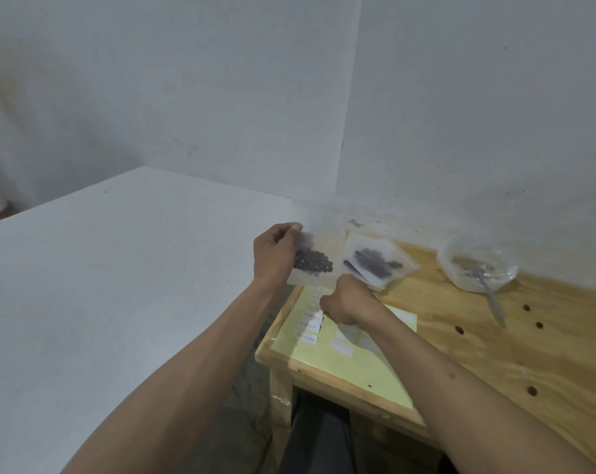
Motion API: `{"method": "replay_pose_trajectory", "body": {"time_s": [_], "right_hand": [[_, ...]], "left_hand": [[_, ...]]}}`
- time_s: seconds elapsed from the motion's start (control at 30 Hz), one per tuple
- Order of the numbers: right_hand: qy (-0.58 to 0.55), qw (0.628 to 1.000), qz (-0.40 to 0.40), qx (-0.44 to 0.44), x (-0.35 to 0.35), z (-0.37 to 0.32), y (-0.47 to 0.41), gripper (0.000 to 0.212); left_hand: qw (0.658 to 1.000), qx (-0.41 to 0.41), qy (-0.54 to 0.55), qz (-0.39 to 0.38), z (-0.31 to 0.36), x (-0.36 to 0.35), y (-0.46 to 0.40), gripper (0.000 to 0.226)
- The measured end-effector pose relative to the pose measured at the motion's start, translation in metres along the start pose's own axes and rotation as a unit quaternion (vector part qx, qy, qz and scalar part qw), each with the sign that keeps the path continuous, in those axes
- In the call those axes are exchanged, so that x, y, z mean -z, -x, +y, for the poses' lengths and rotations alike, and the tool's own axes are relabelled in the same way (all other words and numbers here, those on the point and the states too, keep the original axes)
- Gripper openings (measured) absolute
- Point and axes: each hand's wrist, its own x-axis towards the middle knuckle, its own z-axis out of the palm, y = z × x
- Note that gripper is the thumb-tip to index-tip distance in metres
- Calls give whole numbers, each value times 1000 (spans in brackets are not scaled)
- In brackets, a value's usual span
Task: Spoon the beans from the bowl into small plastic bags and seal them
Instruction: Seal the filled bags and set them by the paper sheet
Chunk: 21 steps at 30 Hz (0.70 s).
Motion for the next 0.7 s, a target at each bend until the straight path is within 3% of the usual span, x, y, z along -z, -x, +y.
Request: {"method": "replay_pose_trajectory", "body": {"time_s": [0.2, 0.37, 0.5, 0.63, 0.7], "right_hand": [[-57, 997, -44, 20, 10, 9, 2, 12], [-238, 968, -65, 51, 23, 23, 11, 29], [-349, 927, 57, 122, 47, 28, 23, 23], [-338, 915, 172, 140, 76, 31, 23, 6], [-308, 914, 216, 148, 88, 34, 24, 11]], "left_hand": [[1000, 10, -2, -5, 2, 0, 2, 12], [1000, 23, -7, -14, 3, -4, 4, 11], [998, 51, 15, -42, 0, -13, 5, 15], [995, 60, 24, -80, 4, -33, 15, 16], [991, 63, 38, -112, 7, -43, 23, 18]]}}
